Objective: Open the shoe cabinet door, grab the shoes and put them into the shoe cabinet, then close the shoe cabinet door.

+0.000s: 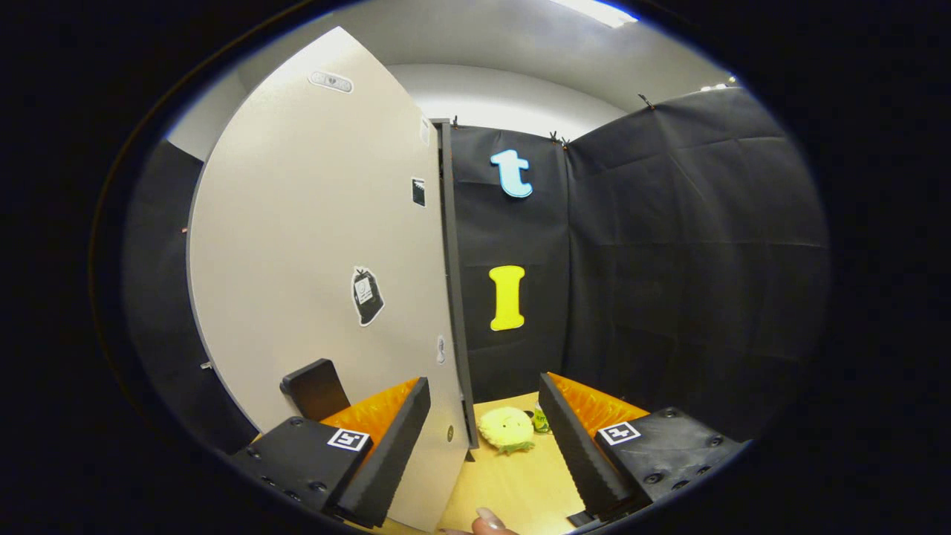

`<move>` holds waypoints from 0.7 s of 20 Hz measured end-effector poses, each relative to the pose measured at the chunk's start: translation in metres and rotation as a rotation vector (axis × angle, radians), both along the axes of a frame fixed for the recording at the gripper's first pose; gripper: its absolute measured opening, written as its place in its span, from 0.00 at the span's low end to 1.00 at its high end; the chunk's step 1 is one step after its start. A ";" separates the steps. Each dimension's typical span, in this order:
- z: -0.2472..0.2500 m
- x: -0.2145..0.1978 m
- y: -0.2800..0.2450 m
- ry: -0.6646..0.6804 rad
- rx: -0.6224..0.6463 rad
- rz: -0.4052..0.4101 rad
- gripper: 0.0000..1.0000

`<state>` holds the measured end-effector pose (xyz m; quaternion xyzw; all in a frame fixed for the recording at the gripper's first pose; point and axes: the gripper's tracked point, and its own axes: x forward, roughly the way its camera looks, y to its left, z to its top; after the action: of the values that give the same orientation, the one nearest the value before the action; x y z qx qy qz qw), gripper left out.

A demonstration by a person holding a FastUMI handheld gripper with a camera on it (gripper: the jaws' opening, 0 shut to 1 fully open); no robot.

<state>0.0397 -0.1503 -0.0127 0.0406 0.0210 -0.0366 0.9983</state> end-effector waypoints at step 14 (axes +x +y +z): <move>-0.009 0.033 0.151 0.028 0.008 0.207 0.99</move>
<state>0.0731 0.0011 -0.0220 0.0417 0.0391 0.0660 0.9962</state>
